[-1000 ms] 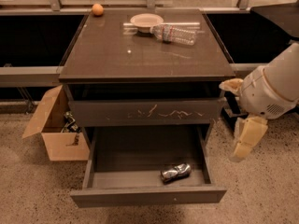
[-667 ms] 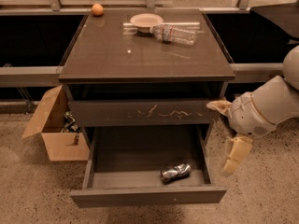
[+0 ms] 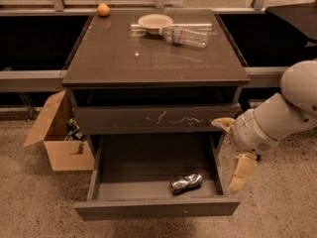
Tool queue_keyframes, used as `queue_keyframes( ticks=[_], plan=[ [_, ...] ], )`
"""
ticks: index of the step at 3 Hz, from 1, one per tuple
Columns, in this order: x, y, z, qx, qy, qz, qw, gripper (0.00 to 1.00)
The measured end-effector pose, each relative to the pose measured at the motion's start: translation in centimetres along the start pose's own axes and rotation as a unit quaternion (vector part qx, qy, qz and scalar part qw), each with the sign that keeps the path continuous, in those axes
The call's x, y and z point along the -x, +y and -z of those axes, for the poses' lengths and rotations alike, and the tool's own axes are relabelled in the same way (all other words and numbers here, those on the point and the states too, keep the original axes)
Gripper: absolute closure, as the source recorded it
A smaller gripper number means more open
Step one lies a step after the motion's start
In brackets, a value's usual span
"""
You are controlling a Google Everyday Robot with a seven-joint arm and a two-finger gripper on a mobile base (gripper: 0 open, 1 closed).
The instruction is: Pick redbull can from middle drawer and place on counter
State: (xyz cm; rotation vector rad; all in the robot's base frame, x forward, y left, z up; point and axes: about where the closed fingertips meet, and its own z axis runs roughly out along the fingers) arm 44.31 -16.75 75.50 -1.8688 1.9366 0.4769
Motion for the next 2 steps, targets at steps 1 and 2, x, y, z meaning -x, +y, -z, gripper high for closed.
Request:
queue_keyframes(
  ticks=[1,2],
  plan=[
    [-2.2,0.3,-5.4,0.034,-0.019,0.009,0.9992,0.0],
    [-5.2,-0.2,-12.7,0.07,-0.043,0.028,0.9962,0.0]
  ],
)
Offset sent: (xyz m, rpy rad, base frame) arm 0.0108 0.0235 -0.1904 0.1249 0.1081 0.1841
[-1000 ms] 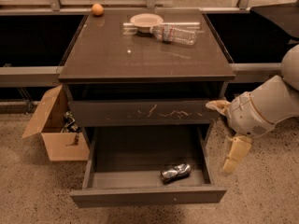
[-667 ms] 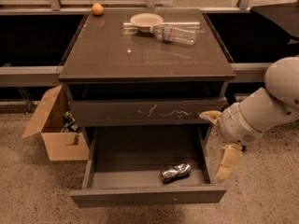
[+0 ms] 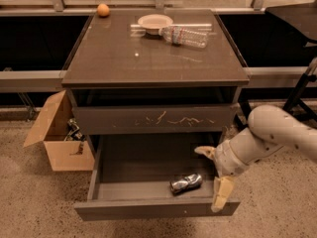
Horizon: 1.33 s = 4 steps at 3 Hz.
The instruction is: Pick redbull can from middle drawer and place on counter
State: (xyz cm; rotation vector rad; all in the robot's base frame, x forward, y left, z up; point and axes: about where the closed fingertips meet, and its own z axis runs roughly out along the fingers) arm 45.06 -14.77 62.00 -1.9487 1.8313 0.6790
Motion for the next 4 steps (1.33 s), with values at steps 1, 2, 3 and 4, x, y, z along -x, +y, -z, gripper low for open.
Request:
queue_keyframes(
  ticks=[1,2,3,4],
  plan=[
    [-2.2,-1.3,-4.5,0.021,-0.015,0.005,0.9997,0.0],
    [-4.1,-3.6,-9.2,0.038,-0.03,-0.014,0.9987,0.0],
    [-4.5,-3.4,-10.2,0.046,-0.035,-0.018,0.9982,0.0],
    [-5.6,-4.2,-10.4,0.033,-0.025,-0.012,0.9991,0.0]
  ],
)
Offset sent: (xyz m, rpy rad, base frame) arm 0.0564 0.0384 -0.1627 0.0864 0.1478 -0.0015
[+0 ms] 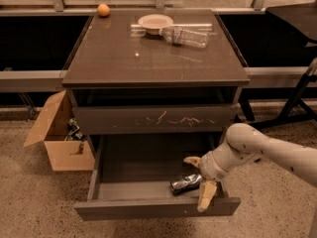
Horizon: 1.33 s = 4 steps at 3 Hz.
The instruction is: Pick redbull can from middle drawer and place on counter
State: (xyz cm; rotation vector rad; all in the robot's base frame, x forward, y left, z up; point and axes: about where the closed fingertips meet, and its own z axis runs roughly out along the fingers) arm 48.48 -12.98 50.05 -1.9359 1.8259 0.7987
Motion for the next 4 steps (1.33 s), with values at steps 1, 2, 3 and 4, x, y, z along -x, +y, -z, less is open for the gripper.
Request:
queue_keyframes(
  ticks=[1,2,3,4],
  plan=[
    [-2.0,-2.3,0.7,-0.029,0.002,0.02,0.9994,0.0],
    [-3.4,-4.3,1.4,-0.048,-0.004,0.034,0.9983,0.0],
    [-4.3,-7.3,1.4,-0.071,-0.003,0.045,0.9965,0.0],
    [-4.6,-9.0,0.9,-0.085,0.004,0.05,0.9951,0.0]
  ],
)
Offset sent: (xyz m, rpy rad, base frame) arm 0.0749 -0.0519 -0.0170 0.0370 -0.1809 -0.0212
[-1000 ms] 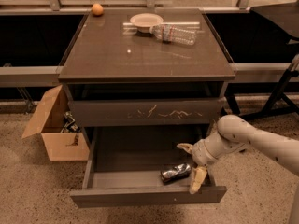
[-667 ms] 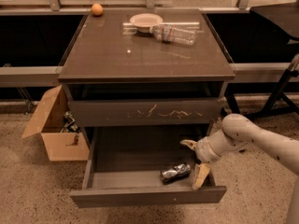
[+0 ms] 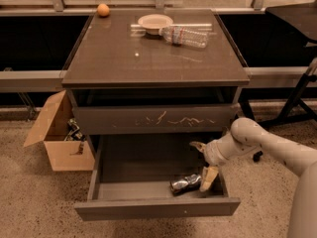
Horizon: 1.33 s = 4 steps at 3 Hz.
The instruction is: Pick redbull can from middle drawer and place on counter
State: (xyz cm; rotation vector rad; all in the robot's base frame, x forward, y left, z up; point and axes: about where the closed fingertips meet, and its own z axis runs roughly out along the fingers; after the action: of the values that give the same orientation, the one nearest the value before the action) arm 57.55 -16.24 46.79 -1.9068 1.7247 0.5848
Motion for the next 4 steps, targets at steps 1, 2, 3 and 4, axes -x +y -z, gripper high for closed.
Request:
queue_keyframes(
  ticks=[1,2,3,4],
  plan=[
    [-0.3,-1.0,-1.8,0.003,0.016,0.005,0.9998,0.0],
    [-1.2,-1.7,-4.1,0.014,0.043,0.006,0.999,0.0],
    [-1.7,-1.9,-6.1,0.024,0.063,0.005,0.9977,0.0],
    [-3.0,-1.7,-8.4,0.043,0.075,-0.006,0.9963,0.01]
  ],
)
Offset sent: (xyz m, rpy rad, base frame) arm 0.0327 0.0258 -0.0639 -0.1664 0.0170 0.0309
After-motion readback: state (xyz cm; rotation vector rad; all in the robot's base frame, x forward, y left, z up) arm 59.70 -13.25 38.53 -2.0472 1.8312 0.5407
